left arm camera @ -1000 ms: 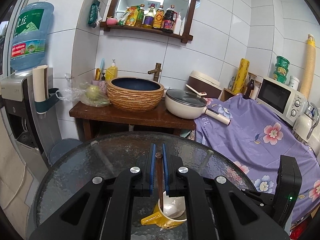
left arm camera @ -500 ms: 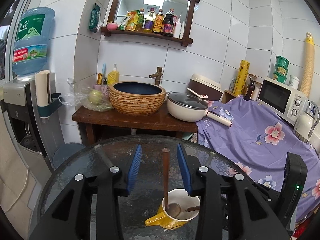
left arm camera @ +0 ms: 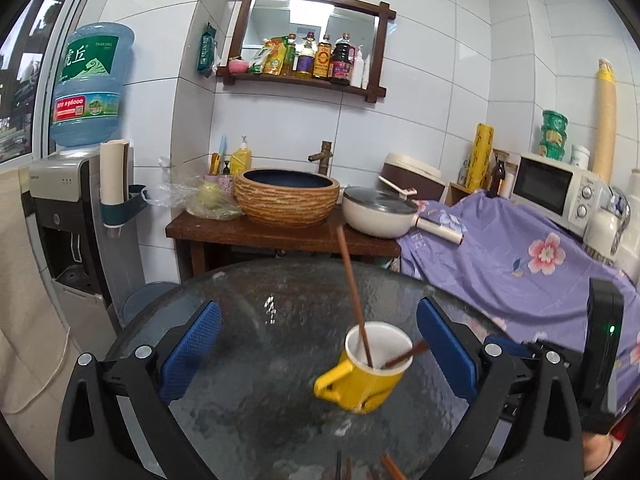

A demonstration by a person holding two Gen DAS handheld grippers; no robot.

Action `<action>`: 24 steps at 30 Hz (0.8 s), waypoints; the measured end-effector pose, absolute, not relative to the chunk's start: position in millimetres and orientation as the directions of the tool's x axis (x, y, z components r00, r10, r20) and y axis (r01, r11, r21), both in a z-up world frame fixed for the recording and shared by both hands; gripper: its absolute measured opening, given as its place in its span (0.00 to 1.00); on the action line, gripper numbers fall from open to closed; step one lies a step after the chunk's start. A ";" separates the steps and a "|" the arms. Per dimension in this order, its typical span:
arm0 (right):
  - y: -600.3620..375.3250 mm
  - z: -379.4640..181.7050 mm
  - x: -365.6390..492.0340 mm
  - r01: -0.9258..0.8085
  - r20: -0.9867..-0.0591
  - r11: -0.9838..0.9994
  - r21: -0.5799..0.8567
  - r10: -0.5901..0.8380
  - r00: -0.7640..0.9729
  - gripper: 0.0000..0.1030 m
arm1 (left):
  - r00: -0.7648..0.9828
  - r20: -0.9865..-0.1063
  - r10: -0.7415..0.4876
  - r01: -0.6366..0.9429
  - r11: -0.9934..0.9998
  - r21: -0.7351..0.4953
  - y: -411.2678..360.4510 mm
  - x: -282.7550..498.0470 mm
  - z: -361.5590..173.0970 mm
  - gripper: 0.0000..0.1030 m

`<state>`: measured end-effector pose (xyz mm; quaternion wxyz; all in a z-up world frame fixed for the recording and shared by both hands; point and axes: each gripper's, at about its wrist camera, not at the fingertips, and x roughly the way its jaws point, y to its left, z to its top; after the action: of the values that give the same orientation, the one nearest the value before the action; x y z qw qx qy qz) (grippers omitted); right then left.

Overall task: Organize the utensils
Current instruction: 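Lower the chopstick and spoon into the yellow mug and open both grippers, then move both grippers back over the remaining chopsticks and silver spoon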

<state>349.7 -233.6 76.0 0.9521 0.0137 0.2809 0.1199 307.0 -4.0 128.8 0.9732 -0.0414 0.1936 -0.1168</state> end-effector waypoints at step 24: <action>-230.2 -2.7 194.2 -0.250 -0.580 0.968 0.030 0.221 0.784 0.57 | 0.851 -0.509 -0.125 0.113 0.992 -0.055 32.6 178.2 14.6 0.93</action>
<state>194.2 -230.2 -2.7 0.9442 -0.0241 0.3040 0.1248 178.2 32.6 14.6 0.9621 -0.0116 0.2654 -0.0618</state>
